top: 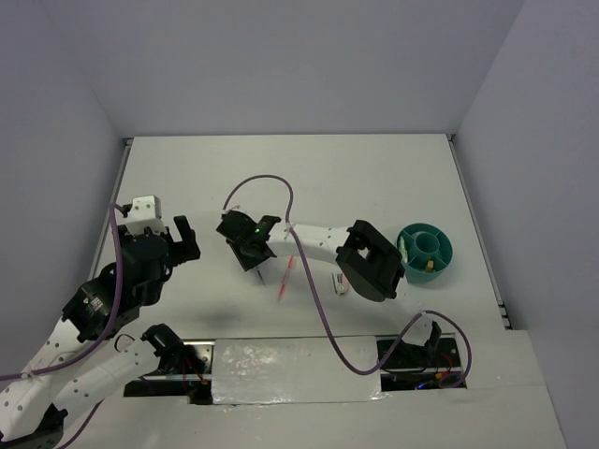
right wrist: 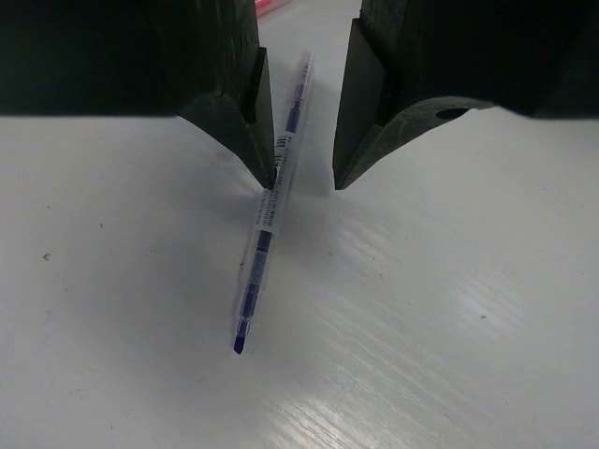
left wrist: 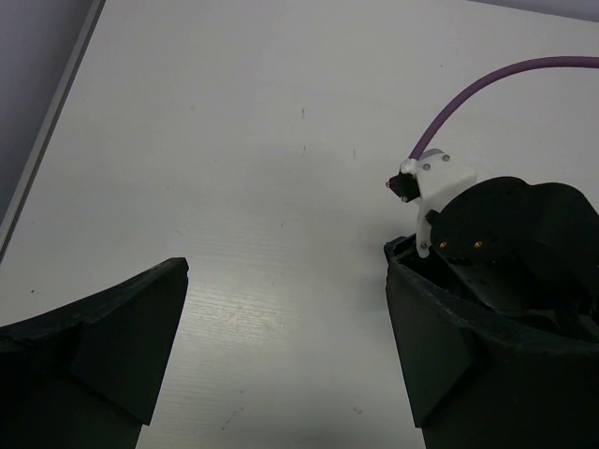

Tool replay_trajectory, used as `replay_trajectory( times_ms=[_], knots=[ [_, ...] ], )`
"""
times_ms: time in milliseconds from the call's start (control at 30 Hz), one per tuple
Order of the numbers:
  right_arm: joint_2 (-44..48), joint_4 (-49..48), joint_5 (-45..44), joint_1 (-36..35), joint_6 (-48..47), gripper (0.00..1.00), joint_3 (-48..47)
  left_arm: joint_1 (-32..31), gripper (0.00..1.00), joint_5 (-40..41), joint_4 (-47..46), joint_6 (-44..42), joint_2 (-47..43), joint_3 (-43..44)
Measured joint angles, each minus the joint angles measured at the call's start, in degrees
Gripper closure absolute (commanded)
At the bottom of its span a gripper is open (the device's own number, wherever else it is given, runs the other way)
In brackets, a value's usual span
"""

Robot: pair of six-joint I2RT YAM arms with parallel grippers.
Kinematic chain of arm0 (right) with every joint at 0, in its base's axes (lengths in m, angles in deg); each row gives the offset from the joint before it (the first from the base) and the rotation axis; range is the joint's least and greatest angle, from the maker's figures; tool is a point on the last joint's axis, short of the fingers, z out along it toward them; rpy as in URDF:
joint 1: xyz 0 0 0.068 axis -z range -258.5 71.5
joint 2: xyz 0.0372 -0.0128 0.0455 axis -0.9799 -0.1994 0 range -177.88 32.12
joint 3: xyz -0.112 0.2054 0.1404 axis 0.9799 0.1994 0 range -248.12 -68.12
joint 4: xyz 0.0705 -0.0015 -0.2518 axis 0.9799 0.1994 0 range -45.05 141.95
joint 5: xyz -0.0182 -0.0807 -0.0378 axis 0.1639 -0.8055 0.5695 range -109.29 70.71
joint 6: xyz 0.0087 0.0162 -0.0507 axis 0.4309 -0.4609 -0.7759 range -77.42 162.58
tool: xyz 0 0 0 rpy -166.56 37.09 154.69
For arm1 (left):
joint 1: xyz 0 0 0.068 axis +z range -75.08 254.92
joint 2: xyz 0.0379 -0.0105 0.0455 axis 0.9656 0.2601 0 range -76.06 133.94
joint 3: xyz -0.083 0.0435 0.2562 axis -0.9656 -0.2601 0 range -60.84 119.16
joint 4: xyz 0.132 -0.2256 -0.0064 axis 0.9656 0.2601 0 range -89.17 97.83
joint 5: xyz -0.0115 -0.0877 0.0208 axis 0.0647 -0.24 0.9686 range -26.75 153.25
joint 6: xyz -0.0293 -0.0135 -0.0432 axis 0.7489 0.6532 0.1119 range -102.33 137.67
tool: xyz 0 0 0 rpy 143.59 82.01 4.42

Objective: Sort the stationery into containers
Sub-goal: Pick up the pen from the center of the board.

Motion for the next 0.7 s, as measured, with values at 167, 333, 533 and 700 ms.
replay_trajectory(
  times_ms=[167, 333, 533, 700],
  knots=[
    [-0.6, 0.8, -0.2, 0.2, 0.0, 0.64, -0.8, 0.0, 0.01, 0.0, 0.0, 0.0, -0.1, 0.0],
    [-0.6, 0.8, 0.5, 0.2, 0.3, 0.66, 0.3, 0.0, 0.01, 0.0, 0.0, 0.0, -0.1, 0.0],
    [-0.6, 0.5, 0.8, 0.1, 1.2, 0.66, 0.9, 0.0, 0.01, -0.1, -0.1, 0.0, -0.1, 0.0],
    [-0.6, 0.7, 0.7, -0.2, 1.7, 0.71, 0.9, 0.0, 0.01, -0.2, -0.1, 0.0, -0.1, 0.0]
  ],
)
